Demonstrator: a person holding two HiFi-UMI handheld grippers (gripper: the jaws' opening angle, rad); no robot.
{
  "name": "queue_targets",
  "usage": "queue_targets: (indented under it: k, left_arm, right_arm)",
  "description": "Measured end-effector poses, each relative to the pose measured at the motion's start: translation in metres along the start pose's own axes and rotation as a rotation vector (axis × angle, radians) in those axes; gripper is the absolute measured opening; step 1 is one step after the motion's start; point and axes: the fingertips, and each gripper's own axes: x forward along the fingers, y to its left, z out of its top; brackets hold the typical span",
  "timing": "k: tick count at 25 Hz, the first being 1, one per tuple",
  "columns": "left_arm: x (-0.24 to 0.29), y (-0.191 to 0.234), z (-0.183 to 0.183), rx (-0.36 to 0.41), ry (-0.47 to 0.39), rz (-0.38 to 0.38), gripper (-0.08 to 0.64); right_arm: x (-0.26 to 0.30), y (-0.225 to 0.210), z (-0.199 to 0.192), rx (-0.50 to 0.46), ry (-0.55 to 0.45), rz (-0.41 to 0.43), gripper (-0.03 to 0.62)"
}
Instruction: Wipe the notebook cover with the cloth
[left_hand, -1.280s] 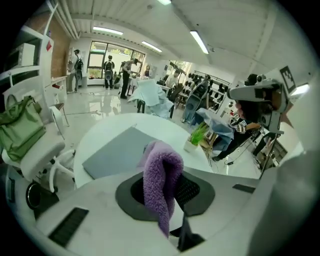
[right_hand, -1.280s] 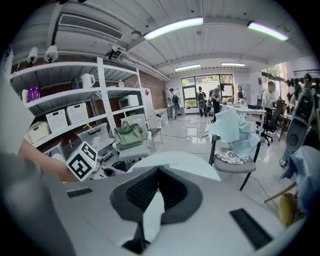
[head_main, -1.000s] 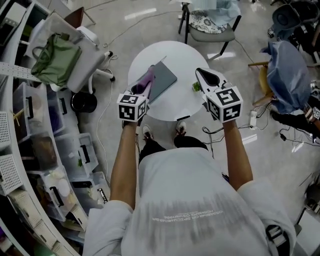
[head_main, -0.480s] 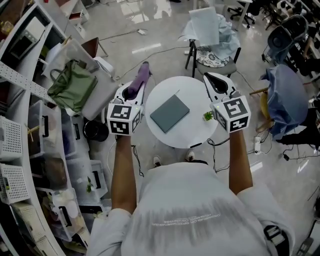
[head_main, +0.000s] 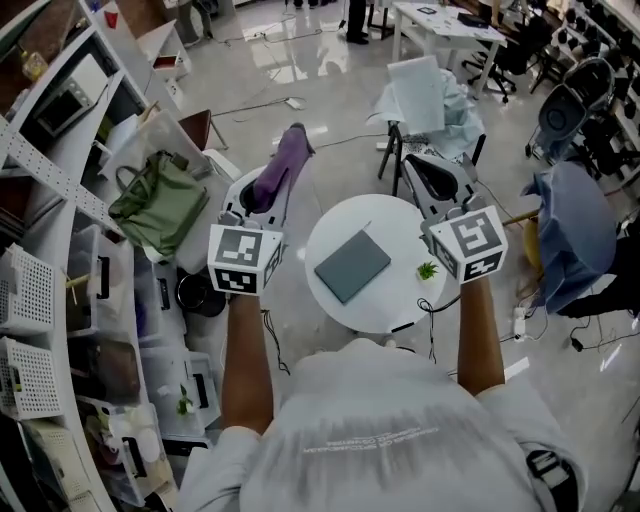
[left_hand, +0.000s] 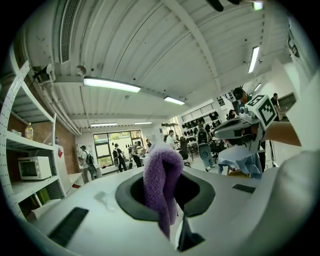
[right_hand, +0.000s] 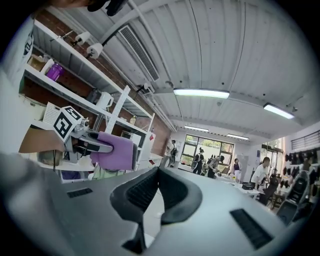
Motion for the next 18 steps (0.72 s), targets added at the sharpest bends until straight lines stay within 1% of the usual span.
queue_targets:
  k: [6, 10, 14, 18]
  left_arm:
    - [0.0, 0.005, 0.027, 0.046, -0.047, 0.009, 0.049]
    - [-0.004, 0.003, 0.037, 0.071, -0.063, 0.013, 0.049]
    - [-0.004, 0.002, 0.039, 0.072, -0.075, 0.015, 0.049]
    - [0.0, -0.003, 0.038, 0.064, -0.071, 0.01, 0.049]
  right_arm:
    - [0.01, -0.006, 0.013, -0.017, -0.03, 0.006, 0.002]
    - [0.013, -0.003, 0.017, -0.043, -0.031, 0.019, 0.002]
    - [0.013, 0.0, 0.015, -0.076, -0.015, 0.029, 0.002]
    - [0.012, -0.003, 0.014, -0.057, -0.021, 0.027, 0.002]
